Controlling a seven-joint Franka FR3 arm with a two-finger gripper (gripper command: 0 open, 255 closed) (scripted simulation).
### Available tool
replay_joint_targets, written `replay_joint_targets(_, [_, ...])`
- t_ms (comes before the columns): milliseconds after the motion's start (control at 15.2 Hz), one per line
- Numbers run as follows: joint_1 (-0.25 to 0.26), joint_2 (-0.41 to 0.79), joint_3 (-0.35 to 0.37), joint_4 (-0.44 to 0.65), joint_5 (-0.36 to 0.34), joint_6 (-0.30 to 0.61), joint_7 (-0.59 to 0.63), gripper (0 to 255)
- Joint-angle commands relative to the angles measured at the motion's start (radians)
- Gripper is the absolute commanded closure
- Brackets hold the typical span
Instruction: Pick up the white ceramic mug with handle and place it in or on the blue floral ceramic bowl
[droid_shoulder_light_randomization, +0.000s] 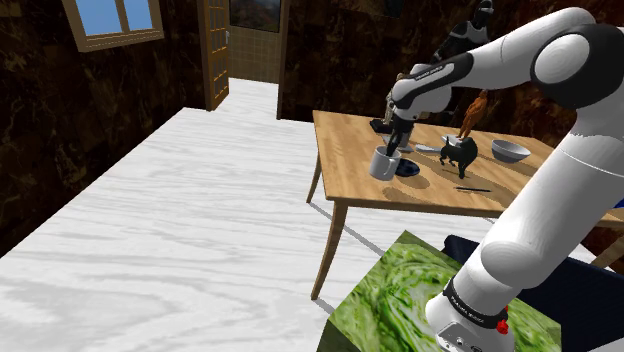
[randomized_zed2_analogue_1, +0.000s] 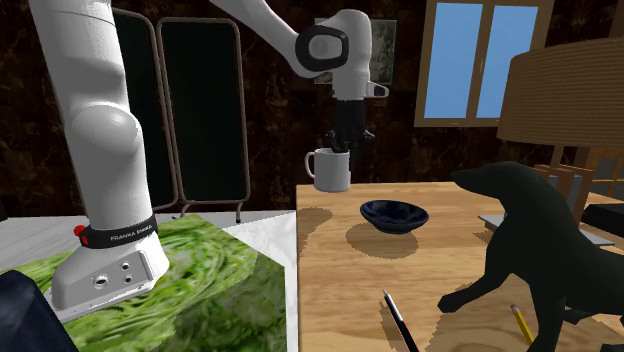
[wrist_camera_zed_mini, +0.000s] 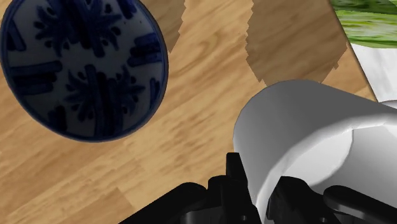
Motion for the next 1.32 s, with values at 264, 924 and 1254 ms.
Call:
replay_joint_targets(264, [0.001,-0.036,0.004,0.046,-0.023,-0.077,0.019,255])
replay_joint_targets(924, [-0.028,-0.005,-0.034,0.176,-0.006,-0.183,-0.054,255])
replay_joint_targets(1254, [-0.093,0.122,-0.094,0.33,0.073,-0.239,-0.204,255])
